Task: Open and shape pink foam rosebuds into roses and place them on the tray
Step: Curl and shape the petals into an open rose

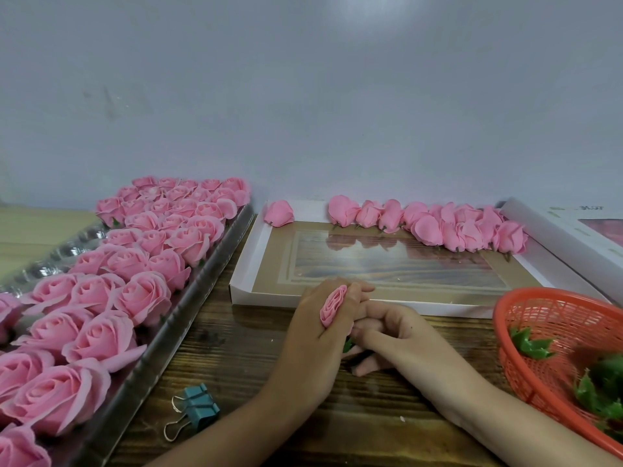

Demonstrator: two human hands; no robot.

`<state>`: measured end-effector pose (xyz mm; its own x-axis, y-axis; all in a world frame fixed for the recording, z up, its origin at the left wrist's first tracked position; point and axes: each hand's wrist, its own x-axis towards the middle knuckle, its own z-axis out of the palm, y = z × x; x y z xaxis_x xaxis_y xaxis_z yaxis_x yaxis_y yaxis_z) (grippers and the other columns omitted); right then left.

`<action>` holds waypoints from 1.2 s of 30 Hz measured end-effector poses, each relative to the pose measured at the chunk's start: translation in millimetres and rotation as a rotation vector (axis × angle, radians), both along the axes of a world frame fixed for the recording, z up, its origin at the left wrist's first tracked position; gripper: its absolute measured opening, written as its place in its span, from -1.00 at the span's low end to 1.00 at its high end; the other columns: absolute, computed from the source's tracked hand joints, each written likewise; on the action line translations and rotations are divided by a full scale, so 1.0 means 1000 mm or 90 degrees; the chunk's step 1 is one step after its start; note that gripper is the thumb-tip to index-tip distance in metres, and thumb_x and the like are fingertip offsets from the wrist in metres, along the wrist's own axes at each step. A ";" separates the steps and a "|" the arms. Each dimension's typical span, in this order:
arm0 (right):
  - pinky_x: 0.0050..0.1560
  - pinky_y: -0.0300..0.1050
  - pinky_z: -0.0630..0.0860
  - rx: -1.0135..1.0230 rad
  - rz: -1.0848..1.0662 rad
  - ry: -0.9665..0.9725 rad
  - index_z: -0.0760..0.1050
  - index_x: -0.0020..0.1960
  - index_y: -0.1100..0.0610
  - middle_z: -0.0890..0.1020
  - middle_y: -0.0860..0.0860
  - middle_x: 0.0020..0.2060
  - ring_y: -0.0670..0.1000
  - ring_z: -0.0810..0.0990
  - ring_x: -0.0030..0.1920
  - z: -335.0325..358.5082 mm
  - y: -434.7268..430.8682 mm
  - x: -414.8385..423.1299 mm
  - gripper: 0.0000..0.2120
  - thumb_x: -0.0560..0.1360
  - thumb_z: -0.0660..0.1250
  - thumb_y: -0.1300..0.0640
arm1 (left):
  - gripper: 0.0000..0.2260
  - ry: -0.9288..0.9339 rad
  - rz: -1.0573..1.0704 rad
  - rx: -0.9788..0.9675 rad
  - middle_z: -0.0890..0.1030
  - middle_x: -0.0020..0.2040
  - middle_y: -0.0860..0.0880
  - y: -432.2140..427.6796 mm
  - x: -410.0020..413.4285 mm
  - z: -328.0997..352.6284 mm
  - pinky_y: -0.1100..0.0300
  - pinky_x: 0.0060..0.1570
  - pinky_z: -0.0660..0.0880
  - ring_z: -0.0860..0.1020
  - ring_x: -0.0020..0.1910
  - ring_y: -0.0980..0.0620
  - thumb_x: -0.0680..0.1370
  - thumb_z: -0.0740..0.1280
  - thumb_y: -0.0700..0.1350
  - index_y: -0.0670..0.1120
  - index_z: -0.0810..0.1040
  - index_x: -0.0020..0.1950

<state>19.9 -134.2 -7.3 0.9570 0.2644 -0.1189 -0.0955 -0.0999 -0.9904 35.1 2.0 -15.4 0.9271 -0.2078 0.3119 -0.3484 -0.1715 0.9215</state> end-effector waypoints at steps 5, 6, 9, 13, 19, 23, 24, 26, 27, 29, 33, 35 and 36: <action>-0.10 -0.27 0.63 0.022 -0.011 0.025 0.59 0.10 0.33 0.67 0.32 -0.05 -0.05 0.72 -0.11 0.000 0.000 0.000 -0.79 0.58 0.19 0.38 | -0.78 -0.053 0.006 0.021 0.60 -0.06 0.18 -0.001 -0.002 0.001 0.26 0.10 0.44 0.52 0.09 0.16 0.56 0.14 0.07 0.18 0.58 0.00; -0.10 -0.27 0.63 0.026 -0.013 0.029 0.60 0.09 0.32 0.67 0.31 -0.07 -0.05 0.72 -0.12 0.000 0.001 0.000 -0.79 0.58 0.20 0.38 | -0.79 -0.061 0.009 0.023 0.60 -0.06 0.19 -0.001 -0.002 0.001 0.27 0.10 0.43 0.53 0.09 0.15 0.55 0.14 0.07 0.18 0.58 -0.01; -0.13 -0.28 0.63 0.039 -0.024 0.036 0.62 0.07 0.28 0.69 0.20 -0.15 -0.08 0.71 -0.17 0.000 0.001 0.001 -0.79 0.58 0.22 0.38 | -0.79 -0.079 0.018 0.029 0.59 -0.08 0.19 -0.001 -0.002 0.002 0.28 0.07 0.44 0.53 0.08 0.13 0.55 0.15 0.06 0.15 0.58 -0.02; -0.12 -0.25 0.64 0.058 -0.036 0.047 0.63 0.08 0.23 0.73 0.16 -0.12 -0.03 0.72 -0.12 0.000 0.001 0.002 -0.80 0.57 0.26 0.34 | -0.78 -0.110 0.019 0.050 0.56 -0.08 0.15 -0.002 -0.002 0.002 0.30 0.05 0.41 0.51 0.07 0.08 0.58 0.16 0.07 0.08 0.58 0.00; -0.04 -0.20 0.65 0.103 -0.052 0.056 0.60 0.14 0.27 0.71 0.21 -0.03 0.09 0.71 0.02 0.000 0.001 0.002 -0.82 0.57 0.30 0.30 | -0.80 -0.121 0.020 0.016 0.55 -0.11 0.10 -0.002 -0.003 0.004 0.27 0.02 0.42 0.52 0.03 0.02 0.57 0.16 -0.01 0.05 0.57 -0.09; 0.01 -0.16 0.64 0.111 -0.063 0.046 0.62 0.15 0.23 0.71 0.23 -0.03 0.09 0.70 -0.02 -0.001 0.001 0.001 -0.79 0.57 0.29 0.33 | -0.79 -0.149 0.016 0.036 0.53 -0.11 0.04 -0.002 -0.005 0.003 0.24 -0.01 0.43 0.51 0.00 -0.01 0.58 0.17 -0.01 -0.05 0.55 -0.10; -0.01 -0.16 0.64 0.113 -0.064 0.046 0.62 0.15 0.23 0.71 0.23 -0.04 0.07 0.71 -0.04 -0.001 0.001 0.001 -0.79 0.56 0.29 0.34 | -0.78 -0.150 0.018 0.038 0.52 -0.11 0.04 -0.002 -0.005 0.003 0.24 -0.01 0.43 0.50 -0.01 -0.01 0.57 0.17 -0.01 -0.07 0.55 -0.10; -0.03 -0.18 0.64 0.112 -0.057 0.044 0.61 0.16 0.22 0.71 0.24 -0.04 0.06 0.71 -0.06 0.000 0.001 0.000 -0.78 0.56 0.30 0.34 | -0.76 -0.146 0.022 0.036 0.52 -0.10 0.03 -0.002 -0.004 0.003 0.21 -0.01 0.44 0.50 -0.01 0.00 0.57 0.16 -0.01 -0.09 0.56 -0.10; -0.04 -0.19 0.64 0.111 -0.053 0.042 0.62 0.16 0.21 0.71 0.23 -0.04 0.06 0.71 -0.05 0.000 0.001 0.000 -0.78 0.56 0.30 0.34 | -0.76 -0.142 0.022 0.033 0.53 -0.10 0.02 -0.002 -0.004 0.003 0.19 -0.01 0.45 0.51 -0.02 0.00 0.57 0.16 -0.01 -0.10 0.56 -0.10; -0.05 -0.22 0.65 0.115 -0.048 0.039 0.62 0.15 0.20 0.72 0.21 -0.06 0.05 0.70 -0.05 0.000 0.001 0.000 -0.77 0.56 0.29 0.35 | -0.75 -0.132 0.021 0.024 0.53 -0.08 0.01 -0.002 -0.003 0.003 0.17 0.00 0.45 0.51 -0.01 0.01 0.57 0.16 -0.02 -0.11 0.57 -0.10; -0.06 -0.22 0.65 0.119 -0.043 0.036 0.61 0.16 0.20 0.72 0.11 -0.17 -0.01 0.70 -0.08 0.000 0.000 0.000 -0.74 0.54 0.28 0.40 | -0.72 -0.118 0.012 0.020 0.52 -0.05 0.03 -0.003 -0.003 0.002 0.19 0.03 0.45 0.51 0.04 0.02 0.59 0.16 0.01 -0.12 0.58 -0.07; -0.06 -0.22 0.65 0.108 -0.040 0.032 0.60 0.16 0.21 0.71 0.07 -0.21 -0.02 0.70 -0.09 -0.001 0.000 0.001 -0.74 0.54 0.27 0.40 | -0.68 -0.128 0.020 0.036 0.50 -0.04 0.06 -0.003 -0.002 0.001 0.26 0.04 0.43 0.49 0.06 0.03 0.57 0.14 0.05 -0.12 0.59 -0.07; -0.07 -0.21 0.65 0.104 -0.039 0.031 0.61 0.15 0.21 0.71 0.08 -0.20 -0.01 0.70 -0.09 -0.001 0.000 0.001 -0.75 0.55 0.27 0.40 | -0.68 -0.135 0.027 0.042 0.50 -0.04 0.06 -0.003 -0.002 0.001 0.29 0.04 0.41 0.49 0.06 0.04 0.57 0.14 0.04 -0.12 0.59 -0.07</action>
<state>21.1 -134.0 -8.5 0.9661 0.2255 -0.1254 -0.1444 0.0698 -0.9871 33.0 -1.2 -14.5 0.8508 -0.1964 0.4875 -0.5240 -0.2469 0.8151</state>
